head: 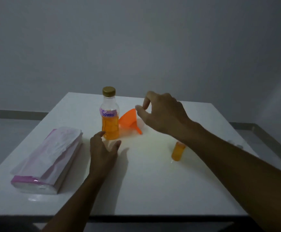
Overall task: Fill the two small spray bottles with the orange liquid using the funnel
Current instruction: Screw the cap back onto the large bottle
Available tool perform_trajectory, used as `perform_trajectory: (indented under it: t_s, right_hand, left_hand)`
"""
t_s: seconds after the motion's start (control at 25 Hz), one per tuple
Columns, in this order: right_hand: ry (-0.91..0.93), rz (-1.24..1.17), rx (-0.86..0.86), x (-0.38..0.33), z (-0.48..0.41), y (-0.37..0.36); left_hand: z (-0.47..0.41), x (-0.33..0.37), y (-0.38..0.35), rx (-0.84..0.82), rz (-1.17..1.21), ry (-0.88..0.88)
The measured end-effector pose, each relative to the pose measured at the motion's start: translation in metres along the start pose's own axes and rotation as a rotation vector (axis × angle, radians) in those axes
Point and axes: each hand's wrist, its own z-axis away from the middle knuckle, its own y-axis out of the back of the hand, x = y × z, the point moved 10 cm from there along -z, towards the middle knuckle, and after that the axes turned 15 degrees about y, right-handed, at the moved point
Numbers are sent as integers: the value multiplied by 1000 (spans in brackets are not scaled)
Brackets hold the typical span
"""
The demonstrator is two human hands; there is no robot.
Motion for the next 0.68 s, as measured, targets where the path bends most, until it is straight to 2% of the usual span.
perform_trajectory:
  t_s: [0.2,0.36,0.56,0.68]
  right_hand:
    - [-178,-208,-2,26,123,-24]
    - [-389,-282,11,78,190,-47]
    - [-580,-321,20,144,199,-70]
    - [-654,-323,135,171,182,-83]
  left_hand:
    - [56,29,-38,-127,-17,-203]
    - [91,48,-86,-286,-24,-220]
    - [104,63,-145,-430,-55,-215]
    - [106,66,-168,-442,-99,-218]
